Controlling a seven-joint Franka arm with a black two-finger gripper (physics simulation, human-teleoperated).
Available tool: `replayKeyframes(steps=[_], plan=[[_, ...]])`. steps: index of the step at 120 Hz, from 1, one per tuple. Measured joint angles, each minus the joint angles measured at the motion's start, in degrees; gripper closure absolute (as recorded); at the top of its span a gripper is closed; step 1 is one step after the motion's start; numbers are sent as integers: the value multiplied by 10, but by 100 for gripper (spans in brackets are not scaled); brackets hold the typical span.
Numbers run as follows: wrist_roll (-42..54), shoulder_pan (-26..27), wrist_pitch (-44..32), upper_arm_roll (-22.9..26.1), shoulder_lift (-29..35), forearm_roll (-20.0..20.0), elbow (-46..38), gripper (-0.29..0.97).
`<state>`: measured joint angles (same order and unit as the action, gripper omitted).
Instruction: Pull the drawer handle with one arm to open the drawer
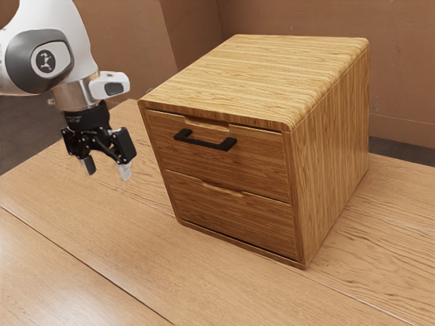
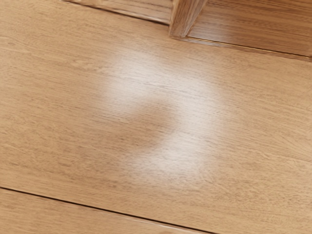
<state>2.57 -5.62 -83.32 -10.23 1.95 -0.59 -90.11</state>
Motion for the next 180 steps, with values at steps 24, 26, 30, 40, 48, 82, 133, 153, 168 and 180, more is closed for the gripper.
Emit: replayKeyframes(steps=[24, 26, 30, 40, 48, 82, 133, 153, 168, 180], plan=[[4, 44, -35, 1, 0, 0, 0, 0], [5, 48, -36, 0, 0, 0, 0, 0], [5, 57, -39, 0, 0, 0, 0, 0], [7, 72, -44, 0, 1, 0, 0, 0], [8, 77, -48, -1, 1, 0, 0, 0], [10, 40, -37, 1, 13, -14, 55, 0], [-380, 83, -19, 31, 19, -35, 82, 0], [-521, 131, -33, 38, 38, -32, 66, 0], [-605, 126, -82, 40, 109, -30, -39, 0], [-660, 125, -134, 40, 120, -29, -78, 0]])
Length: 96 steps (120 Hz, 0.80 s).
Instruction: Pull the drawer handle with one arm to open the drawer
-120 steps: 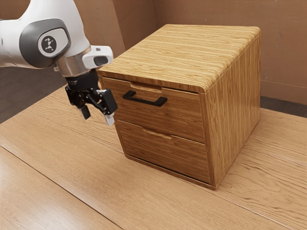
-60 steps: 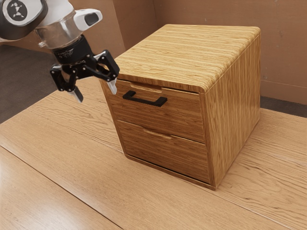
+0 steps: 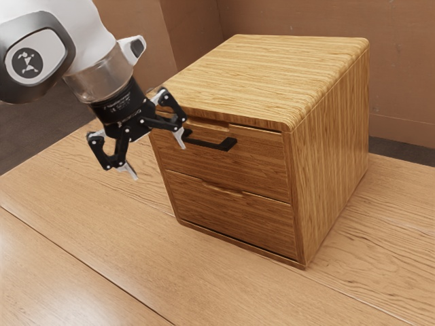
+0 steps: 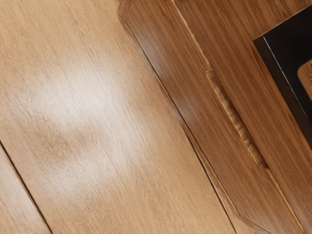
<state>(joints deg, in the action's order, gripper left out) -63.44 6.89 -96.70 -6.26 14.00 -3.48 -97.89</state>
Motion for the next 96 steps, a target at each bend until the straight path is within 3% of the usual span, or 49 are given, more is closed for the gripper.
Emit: replayKeyframes(steps=[46, 96], plan=[[-148, -4, -139, 4, 10, 1, -63, 0], [-233, -7, -195, 2, -1, 1, -71, 0]])
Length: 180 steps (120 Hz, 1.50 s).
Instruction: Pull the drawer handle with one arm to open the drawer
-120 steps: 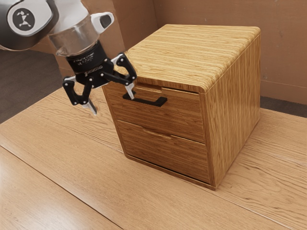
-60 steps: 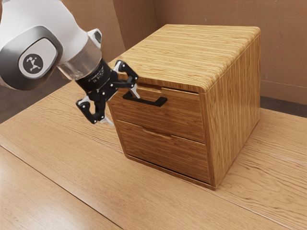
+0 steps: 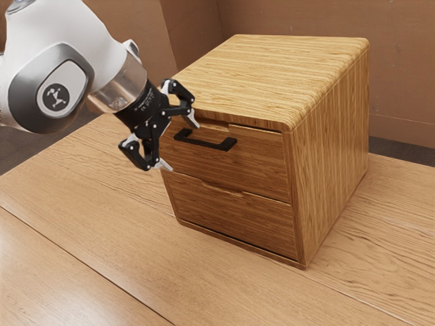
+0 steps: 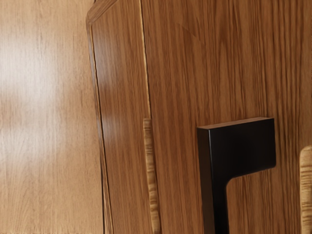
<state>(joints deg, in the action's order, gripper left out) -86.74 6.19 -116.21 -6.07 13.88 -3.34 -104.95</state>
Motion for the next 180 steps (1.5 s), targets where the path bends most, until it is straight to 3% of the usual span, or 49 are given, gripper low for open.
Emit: replayKeyframes(steps=[68, 114, 139, 157, 180], plan=[[-59, 6, -28, 8, 2, 0, -35, 0], [-83, 6, -25, 7, 6, 0, -41, 7], [-92, -2, -16, 20, 10, 5, -41, 34], [-96, -59, -8, 84, 19, 10, -42, 58], [-102, -88, -6, 124, 34, 12, -51, 72]])
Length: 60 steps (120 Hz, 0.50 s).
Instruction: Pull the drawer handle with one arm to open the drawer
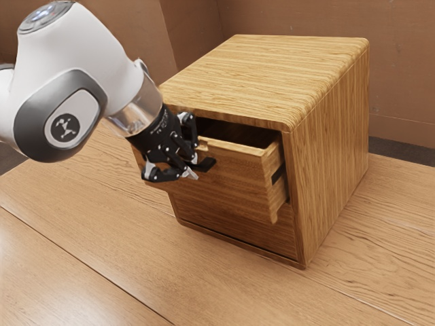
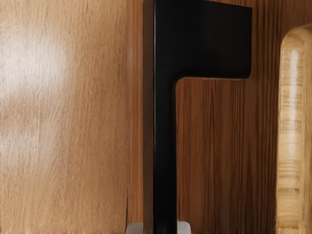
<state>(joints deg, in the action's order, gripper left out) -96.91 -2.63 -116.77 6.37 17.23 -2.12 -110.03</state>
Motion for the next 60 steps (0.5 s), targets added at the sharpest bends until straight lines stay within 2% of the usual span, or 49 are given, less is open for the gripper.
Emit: replayKeyframes(steps=[23, 60], plan=[[-4, 1, 0, 6, 49, 1, -41, 76], [-6, 1, 6, -20, 111, 2, -97, 77]])
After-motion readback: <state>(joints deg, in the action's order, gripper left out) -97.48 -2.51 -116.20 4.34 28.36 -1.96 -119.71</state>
